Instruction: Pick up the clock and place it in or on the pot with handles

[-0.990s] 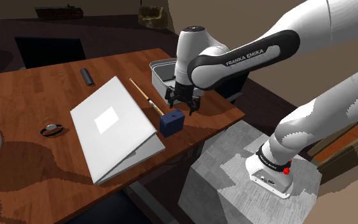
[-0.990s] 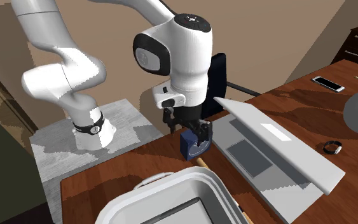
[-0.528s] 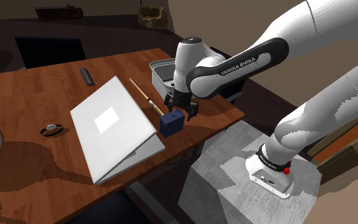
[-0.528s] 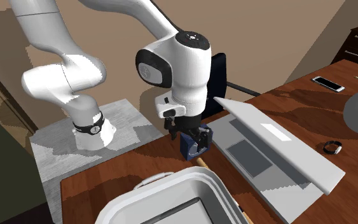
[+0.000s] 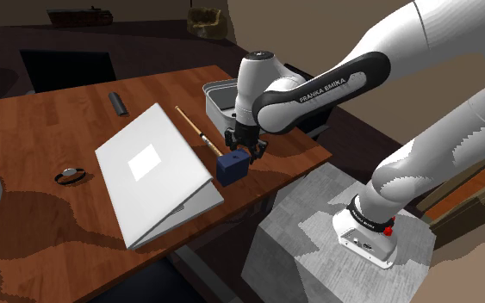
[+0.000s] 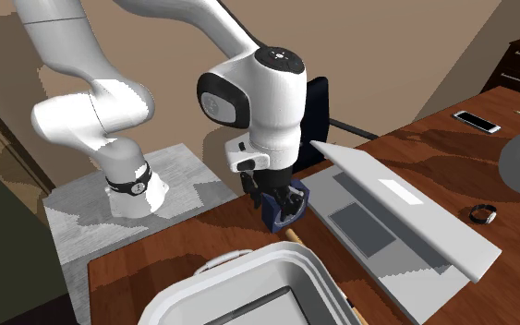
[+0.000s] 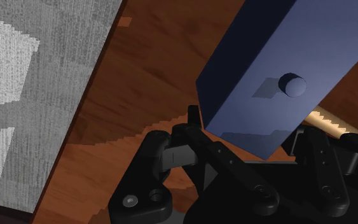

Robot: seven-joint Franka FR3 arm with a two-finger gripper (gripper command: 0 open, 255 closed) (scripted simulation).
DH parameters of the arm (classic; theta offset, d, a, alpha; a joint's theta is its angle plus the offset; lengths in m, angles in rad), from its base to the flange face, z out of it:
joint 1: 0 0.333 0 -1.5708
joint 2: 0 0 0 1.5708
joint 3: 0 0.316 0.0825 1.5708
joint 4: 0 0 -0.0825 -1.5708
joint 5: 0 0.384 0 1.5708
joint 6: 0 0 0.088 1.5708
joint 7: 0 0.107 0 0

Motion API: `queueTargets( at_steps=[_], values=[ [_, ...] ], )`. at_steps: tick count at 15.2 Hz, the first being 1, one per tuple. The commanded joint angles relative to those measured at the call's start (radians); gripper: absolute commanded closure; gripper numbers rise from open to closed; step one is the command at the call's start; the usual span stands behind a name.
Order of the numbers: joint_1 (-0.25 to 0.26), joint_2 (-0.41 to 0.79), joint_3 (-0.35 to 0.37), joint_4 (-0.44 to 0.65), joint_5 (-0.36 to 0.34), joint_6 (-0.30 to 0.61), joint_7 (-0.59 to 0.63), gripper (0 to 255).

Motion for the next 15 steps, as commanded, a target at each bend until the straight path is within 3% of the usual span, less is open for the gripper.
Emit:
queueTargets(
  at_steps=[1,8,15],
  values=[
    [0.000,0.000,0.000,0.000,0.000,0.000,0.000,255],
    [0.000,0.000,0.000,0.000,0.000,0.000,0.000,255],
    [0.012,-0.071,-0.026,0.045,0.031,-0.109,-0.027,255]
  ],
)
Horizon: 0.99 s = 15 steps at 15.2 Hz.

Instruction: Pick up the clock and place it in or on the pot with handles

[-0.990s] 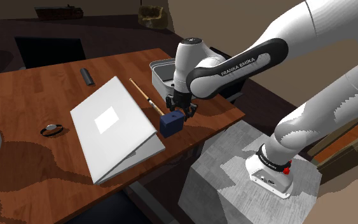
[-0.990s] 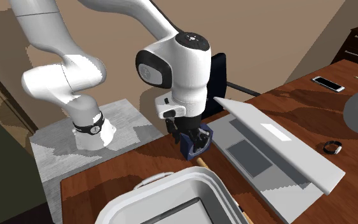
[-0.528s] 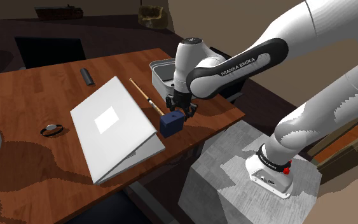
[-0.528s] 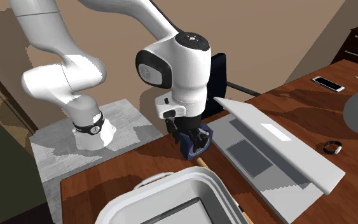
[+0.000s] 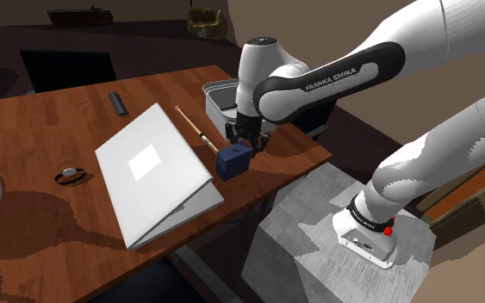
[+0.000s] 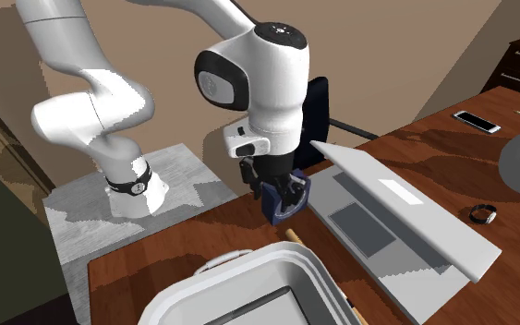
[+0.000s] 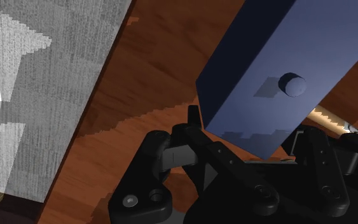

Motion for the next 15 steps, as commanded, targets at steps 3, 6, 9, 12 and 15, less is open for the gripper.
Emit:
queueTargets(
  at_steps=[3,6,9,12,15],
  values=[
    [0.003,-0.032,-0.016,0.032,0.009,-0.062,-0.012,255],
    [0.005,-0.054,-0.026,0.057,0.014,-0.107,-0.019,255],
    [0.007,-0.074,-0.037,0.083,0.017,-0.152,-0.024,255],
    [0.008,-0.090,-0.047,0.110,0.019,-0.195,-0.027,255],
    [0.009,-0.104,-0.056,0.140,0.020,-0.238,-0.030,255]
  ],
)
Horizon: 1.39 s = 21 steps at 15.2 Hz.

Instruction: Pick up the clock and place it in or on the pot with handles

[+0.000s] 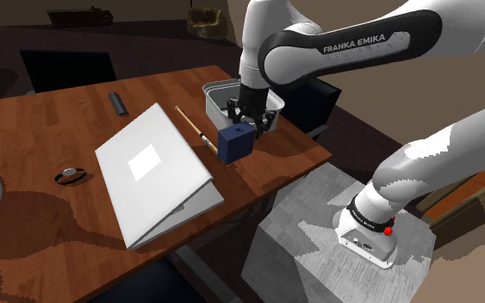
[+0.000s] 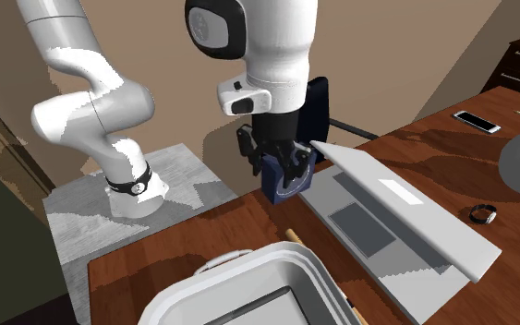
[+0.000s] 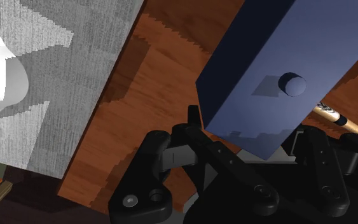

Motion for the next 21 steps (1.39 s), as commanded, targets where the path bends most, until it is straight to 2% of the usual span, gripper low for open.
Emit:
queueTargets(
  at_steps=[1,19,21],
  values=[
    [0.000,-0.007,-0.004,0.022,0.000,-0.029,0.001,255],
    [-0.008,-0.036,-0.046,0.239,-0.016,-0.274,0.001,255],
    [-0.019,-0.021,-0.059,0.256,-0.027,-0.279,-0.016,255]
  ],
)
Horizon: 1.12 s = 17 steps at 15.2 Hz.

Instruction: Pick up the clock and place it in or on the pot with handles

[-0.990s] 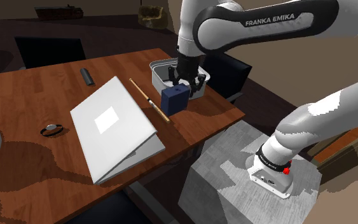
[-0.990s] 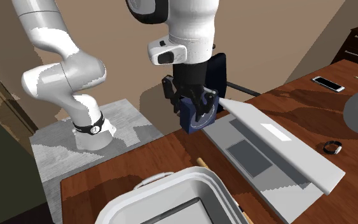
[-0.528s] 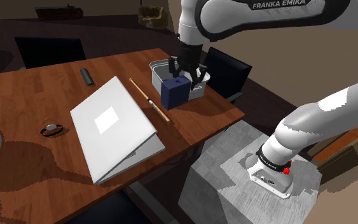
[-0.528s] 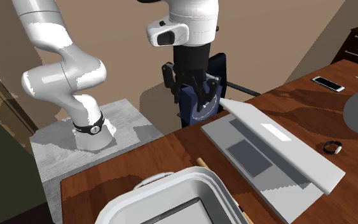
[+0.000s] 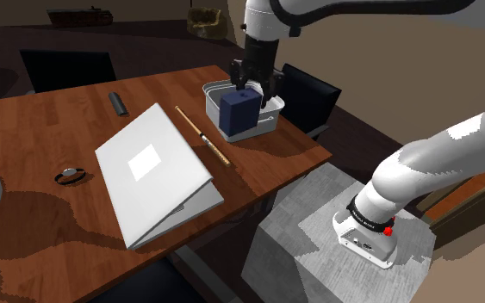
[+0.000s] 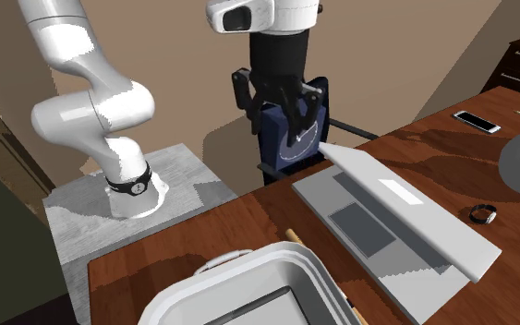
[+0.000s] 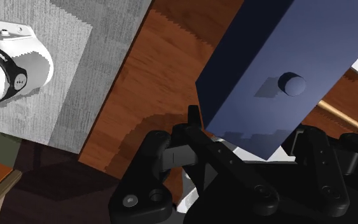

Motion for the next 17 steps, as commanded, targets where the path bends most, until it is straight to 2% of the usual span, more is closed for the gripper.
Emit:
queueTargets(
  at_steps=[1,9,17],
  values=[
    [-0.017,0.025,-0.017,0.022,-0.018,-0.003,-0.025,255],
    [-0.098,0.180,-0.093,0.159,-0.108,-0.005,-0.147,255],
    [-0.162,0.383,-0.149,0.377,-0.194,-0.039,-0.244,255]
  ],
)
